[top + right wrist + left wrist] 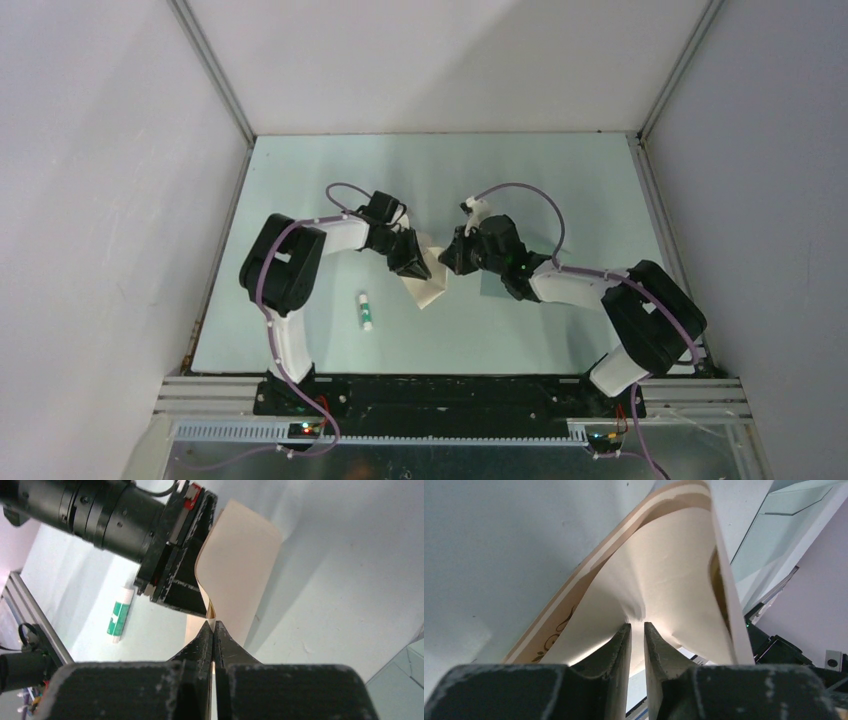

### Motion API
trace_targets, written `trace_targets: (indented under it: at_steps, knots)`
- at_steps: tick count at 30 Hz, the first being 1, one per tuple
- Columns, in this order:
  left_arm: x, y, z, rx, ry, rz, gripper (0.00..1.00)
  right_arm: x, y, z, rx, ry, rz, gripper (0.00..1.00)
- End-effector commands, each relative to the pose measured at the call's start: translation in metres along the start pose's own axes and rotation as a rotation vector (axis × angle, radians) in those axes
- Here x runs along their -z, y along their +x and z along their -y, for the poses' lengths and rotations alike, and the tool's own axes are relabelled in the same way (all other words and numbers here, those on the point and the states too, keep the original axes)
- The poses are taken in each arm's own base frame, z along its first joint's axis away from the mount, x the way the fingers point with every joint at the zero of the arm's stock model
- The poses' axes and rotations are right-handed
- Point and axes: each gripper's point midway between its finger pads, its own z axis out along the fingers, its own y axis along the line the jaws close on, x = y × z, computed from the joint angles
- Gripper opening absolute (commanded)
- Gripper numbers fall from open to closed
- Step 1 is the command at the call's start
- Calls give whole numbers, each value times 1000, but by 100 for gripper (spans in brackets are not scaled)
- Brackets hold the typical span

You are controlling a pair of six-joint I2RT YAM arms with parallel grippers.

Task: Place the letter into the envelope and seal it
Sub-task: Fold the letter.

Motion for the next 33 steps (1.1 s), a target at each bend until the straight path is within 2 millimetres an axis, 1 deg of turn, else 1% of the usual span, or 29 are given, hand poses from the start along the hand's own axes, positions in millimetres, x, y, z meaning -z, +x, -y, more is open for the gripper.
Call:
trace_targets:
  at_steps: [1, 4, 10, 14, 18, 27, 33]
  knots:
    - [-4, -12, -14, -14, -53, 31, 24, 8, -1, -12, 109, -9, -11, 0]
    - [-3, -12, -13, -11, -46, 32, 23, 9, 3, -13, 130, -5, -26, 0]
    - [0, -12, -8, -13, -31, 37, 23, 6, 11, -25, 158, -54, -44, 0]
    - [4, -11, -6, -16, -26, 41, 23, 1, 22, -36, 176, -81, -76, 0]
    - [9, -12, -3, -13, -17, 49, 23, -8, 36, -35, 165, -75, -117, 0]
    - [27, -15, 4, -8, 9, 72, 22, -25, 59, -28, 111, -65, -181, 0]
    - [49, -20, 13, -16, 31, 103, 23, -32, 67, -30, 93, -75, -207, 0]
